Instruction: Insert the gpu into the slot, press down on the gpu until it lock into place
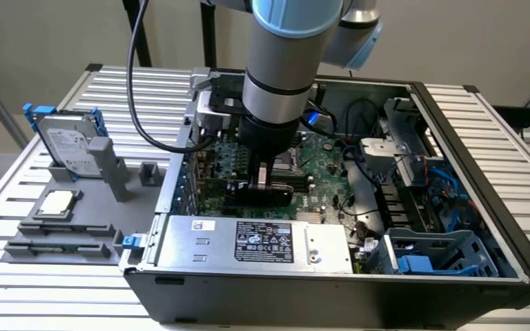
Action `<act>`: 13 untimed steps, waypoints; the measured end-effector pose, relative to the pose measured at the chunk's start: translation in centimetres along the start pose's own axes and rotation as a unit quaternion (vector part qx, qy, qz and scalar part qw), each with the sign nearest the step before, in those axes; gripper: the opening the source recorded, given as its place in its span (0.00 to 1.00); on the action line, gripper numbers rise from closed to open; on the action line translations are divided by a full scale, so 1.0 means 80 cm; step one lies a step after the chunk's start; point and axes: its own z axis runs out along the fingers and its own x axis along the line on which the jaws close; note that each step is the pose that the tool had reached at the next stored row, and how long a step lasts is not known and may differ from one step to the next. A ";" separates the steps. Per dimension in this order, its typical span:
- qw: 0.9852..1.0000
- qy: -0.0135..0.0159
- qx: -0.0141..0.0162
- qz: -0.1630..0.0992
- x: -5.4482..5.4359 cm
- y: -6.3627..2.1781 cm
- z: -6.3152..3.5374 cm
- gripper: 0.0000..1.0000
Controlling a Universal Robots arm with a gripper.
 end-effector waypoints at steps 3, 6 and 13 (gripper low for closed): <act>1.000 0.000 0.000 -0.001 0.000 0.000 -0.001 0.27; 1.000 0.000 0.000 -0.001 -0.001 0.001 -0.013 0.34; 1.000 0.000 0.000 -0.002 -0.005 0.006 -0.045 0.31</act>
